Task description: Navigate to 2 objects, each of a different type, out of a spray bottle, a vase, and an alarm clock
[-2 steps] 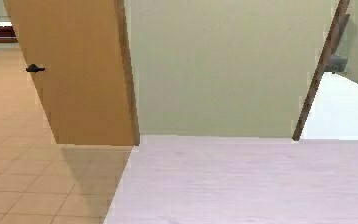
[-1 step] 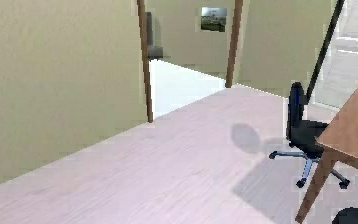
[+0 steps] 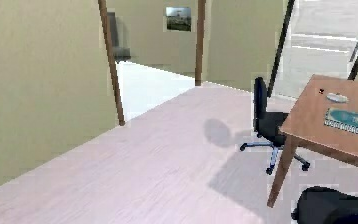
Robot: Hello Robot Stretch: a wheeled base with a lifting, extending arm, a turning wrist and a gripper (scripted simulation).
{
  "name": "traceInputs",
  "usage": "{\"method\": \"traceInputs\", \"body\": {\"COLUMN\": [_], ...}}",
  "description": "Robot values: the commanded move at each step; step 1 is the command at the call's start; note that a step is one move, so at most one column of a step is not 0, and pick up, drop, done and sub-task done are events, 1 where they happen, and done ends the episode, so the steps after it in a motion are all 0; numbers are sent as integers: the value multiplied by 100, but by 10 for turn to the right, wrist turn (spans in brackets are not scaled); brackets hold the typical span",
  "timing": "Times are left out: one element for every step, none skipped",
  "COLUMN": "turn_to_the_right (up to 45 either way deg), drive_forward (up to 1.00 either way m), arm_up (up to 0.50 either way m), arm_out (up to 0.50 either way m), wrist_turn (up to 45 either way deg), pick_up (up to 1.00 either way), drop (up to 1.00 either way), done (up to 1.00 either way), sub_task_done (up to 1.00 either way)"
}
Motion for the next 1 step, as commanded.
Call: {"method": "traceInputs", "body": {"turn_to_the_right": [0], "drive_forward": [100], "arm_up": [0], "arm_out": [0], "wrist_turn": [0], "pick_up": [0], "drop": [0], "done": [0], "sub_task_done": [0]}}
